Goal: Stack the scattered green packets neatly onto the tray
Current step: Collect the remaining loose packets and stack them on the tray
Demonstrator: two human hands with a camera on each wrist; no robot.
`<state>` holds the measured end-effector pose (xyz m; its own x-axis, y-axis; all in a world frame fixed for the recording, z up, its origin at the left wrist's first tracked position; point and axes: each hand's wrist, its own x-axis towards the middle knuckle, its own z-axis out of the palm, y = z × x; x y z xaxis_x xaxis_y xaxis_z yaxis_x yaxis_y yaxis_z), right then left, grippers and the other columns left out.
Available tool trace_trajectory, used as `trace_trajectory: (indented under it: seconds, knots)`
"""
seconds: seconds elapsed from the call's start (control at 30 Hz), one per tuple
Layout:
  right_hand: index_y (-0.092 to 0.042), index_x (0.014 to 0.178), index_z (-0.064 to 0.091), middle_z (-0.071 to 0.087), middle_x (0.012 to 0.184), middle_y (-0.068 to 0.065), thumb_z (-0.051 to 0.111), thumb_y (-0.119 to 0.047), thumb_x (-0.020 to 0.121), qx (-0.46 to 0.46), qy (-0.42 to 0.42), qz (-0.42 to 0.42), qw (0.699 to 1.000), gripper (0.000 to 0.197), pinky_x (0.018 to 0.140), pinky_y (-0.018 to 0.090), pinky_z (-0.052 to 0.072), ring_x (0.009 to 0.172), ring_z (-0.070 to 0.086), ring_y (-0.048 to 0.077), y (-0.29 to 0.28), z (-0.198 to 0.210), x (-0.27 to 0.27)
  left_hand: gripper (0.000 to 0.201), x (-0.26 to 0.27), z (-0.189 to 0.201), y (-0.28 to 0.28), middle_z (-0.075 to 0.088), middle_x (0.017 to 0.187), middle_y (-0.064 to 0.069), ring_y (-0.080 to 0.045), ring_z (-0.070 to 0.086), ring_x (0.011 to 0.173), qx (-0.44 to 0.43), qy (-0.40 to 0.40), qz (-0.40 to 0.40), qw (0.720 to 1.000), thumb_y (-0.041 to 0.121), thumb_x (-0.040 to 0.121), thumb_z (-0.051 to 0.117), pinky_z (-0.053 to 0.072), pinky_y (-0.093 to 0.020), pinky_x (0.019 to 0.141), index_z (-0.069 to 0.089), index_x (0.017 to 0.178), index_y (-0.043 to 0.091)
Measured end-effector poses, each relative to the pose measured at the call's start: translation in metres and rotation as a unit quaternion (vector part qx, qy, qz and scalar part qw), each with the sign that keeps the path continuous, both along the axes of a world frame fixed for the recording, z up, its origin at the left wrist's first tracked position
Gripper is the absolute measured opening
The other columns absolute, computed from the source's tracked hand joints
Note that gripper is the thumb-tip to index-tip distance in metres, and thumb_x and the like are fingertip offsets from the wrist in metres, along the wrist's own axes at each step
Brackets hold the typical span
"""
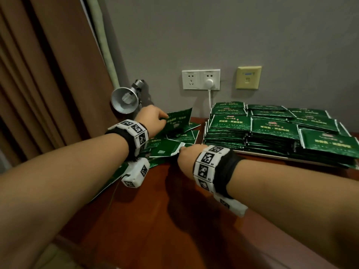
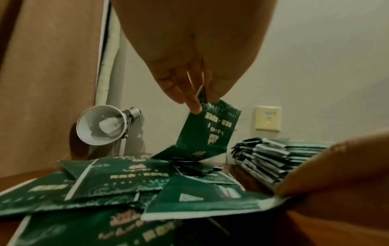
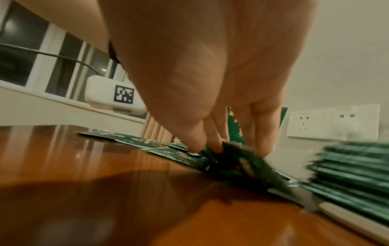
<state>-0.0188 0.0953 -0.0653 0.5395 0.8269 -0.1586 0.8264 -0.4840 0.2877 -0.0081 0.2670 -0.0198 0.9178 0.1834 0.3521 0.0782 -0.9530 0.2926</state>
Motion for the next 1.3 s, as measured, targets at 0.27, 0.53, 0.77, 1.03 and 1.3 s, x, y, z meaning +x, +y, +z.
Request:
trace_trajectory:
  seconds: [0.27, 0.53, 0.77, 1.03, 1.3]
  knots:
    - [-0.005, 0.124, 0.057, 0.061, 0.109, 0.005, 0.049, -0.014, 0.098, -0.076, 0.017, -0.054, 0.995, 0.029, 0.090, 0.032, 0.048, 0.100, 0.061, 0.026, -0.075, 0.019, -0.052, 0.015, -0.074, -0.023, -0.062, 0.074, 0.094, -0.003, -0.014, 0.067, 0.085, -0.130, -0.044, -0.001, 0.991, 0.013, 0.090, 0.064, 0.053, -0.027, 0.081, 0.078, 0.094, 0.016]
    - [-0.014, 0.104, 0.059, 0.054, 0.120, 0.005, 0.053, -0.015, 0.091, -0.164, -0.063, -0.091, 0.980, 0.014, 0.078, 0.030, 0.050, 0.097, 0.059, 0.023, -0.180, 0.034, -0.096, 0.023, -0.103, -0.045, -0.150, 0.072, 0.074, -0.005, -0.023, 0.070, 0.065, -0.263, -0.017, 0.018, 0.965, 0.009, 0.087, 0.061, 0.059, -0.031, 0.062, 0.070, 0.068, 0.019]
    - [-0.019, 0.079, 0.054, 0.054, 0.113, 0.000, 0.057, -0.021, 0.086, -0.217, -0.096, -0.014, 0.971, 0.008, 0.063, 0.030, 0.049, 0.085, 0.059, 0.020, -0.187, 0.032, -0.116, 0.026, -0.114, -0.051, -0.182, 0.048, 0.065, -0.006, -0.020, 0.044, 0.055, -0.112, 0.152, 0.099, 0.977, 0.022, 0.086, 0.055, 0.033, -0.025, 0.050, 0.045, 0.066, 0.010]
    - [-0.018, 0.130, 0.053, 0.024, 0.155, 0.003, 0.056, -0.008, 0.089, -0.062, -0.115, 0.123, 0.984, 0.042, 0.098, 0.031, 0.048, 0.148, 0.010, 0.021, -0.173, 0.025, -0.122, 0.033, -0.118, -0.068, -0.179, 0.039, 0.127, -0.014, -0.035, 0.037, 0.122, 0.035, 0.150, 0.046, 0.987, 0.021, 0.087, 0.058, 0.038, -0.044, 0.100, 0.054, 0.120, 0.022]
    - [-0.016, 0.133, 0.042, 0.049, 0.126, 0.007, 0.066, -0.031, 0.086, -0.003, -0.028, -0.133, 0.991, 0.055, 0.095, 0.039, 0.045, 0.120, 0.045, 0.028, -0.175, -0.001, -0.090, 0.040, -0.130, -0.072, -0.178, 0.044, 0.121, -0.006, -0.025, 0.051, 0.110, 0.053, 0.233, -0.110, 0.965, 0.031, 0.090, 0.055, 0.050, -0.039, 0.091, 0.054, 0.131, 0.032]
